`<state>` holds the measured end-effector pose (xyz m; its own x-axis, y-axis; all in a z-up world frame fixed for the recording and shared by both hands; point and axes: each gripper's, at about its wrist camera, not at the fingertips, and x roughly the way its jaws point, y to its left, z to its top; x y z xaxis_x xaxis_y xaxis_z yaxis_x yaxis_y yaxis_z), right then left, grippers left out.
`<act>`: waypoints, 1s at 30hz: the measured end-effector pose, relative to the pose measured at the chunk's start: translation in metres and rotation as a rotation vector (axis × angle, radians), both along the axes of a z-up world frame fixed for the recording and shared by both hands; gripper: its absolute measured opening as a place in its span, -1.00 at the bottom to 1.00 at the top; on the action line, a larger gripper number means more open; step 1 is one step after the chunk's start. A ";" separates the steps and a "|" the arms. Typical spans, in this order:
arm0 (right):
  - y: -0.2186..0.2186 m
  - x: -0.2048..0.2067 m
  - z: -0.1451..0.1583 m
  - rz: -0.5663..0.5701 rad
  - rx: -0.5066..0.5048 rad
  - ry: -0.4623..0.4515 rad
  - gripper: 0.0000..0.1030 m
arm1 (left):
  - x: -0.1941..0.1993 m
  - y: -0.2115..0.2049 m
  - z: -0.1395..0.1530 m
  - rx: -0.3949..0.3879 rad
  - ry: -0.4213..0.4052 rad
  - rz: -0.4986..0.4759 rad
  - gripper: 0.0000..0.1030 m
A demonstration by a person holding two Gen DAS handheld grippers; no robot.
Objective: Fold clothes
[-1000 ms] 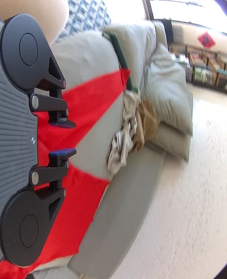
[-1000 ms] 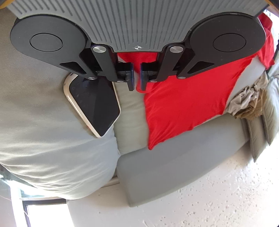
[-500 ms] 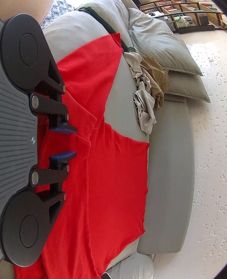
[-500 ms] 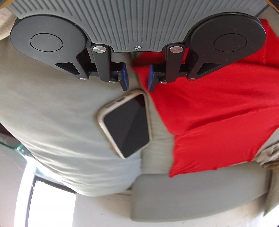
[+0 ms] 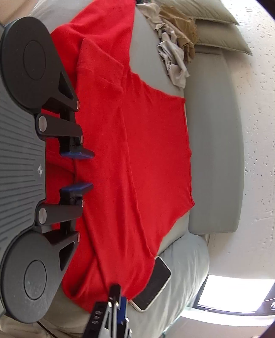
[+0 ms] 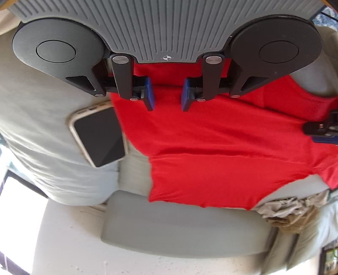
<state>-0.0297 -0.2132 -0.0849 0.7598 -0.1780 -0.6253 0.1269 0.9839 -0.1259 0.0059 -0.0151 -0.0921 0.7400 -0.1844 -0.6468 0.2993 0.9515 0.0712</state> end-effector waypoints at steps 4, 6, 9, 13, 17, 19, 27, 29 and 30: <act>-0.031 -0.007 0.008 -0.178 0.091 -0.011 -0.30 | -0.007 0.023 0.019 -0.134 -0.038 0.090 -0.35; -0.035 -0.010 0.015 -0.184 0.113 -0.087 -0.30 | -0.008 0.034 0.028 -0.169 -0.129 0.123 -0.31; -0.026 0.003 0.024 -0.116 0.106 -0.158 -0.30 | 0.009 0.048 0.031 -0.176 -0.176 0.190 -0.32; -0.006 0.040 0.026 0.005 0.112 -0.143 -0.32 | 0.042 0.068 0.019 -0.182 -0.112 0.320 -0.46; 0.016 0.073 0.015 0.107 0.133 -0.113 -0.33 | 0.054 0.071 0.004 -0.147 -0.055 0.345 -0.53; 0.029 0.081 0.008 0.180 0.178 -0.098 -0.34 | 0.056 0.065 -0.001 -0.088 -0.060 0.340 -0.51; -0.028 0.105 -0.021 -0.149 0.139 -0.032 -0.97 | 0.060 0.055 -0.010 0.047 -0.082 0.361 -0.46; -0.051 0.109 -0.023 -0.232 0.114 -0.012 -0.88 | 0.060 0.053 -0.010 0.059 -0.087 0.362 -0.46; -0.062 0.108 -0.024 -0.261 0.145 -0.002 -0.88 | 0.060 0.052 -0.011 0.067 -0.090 0.361 -0.46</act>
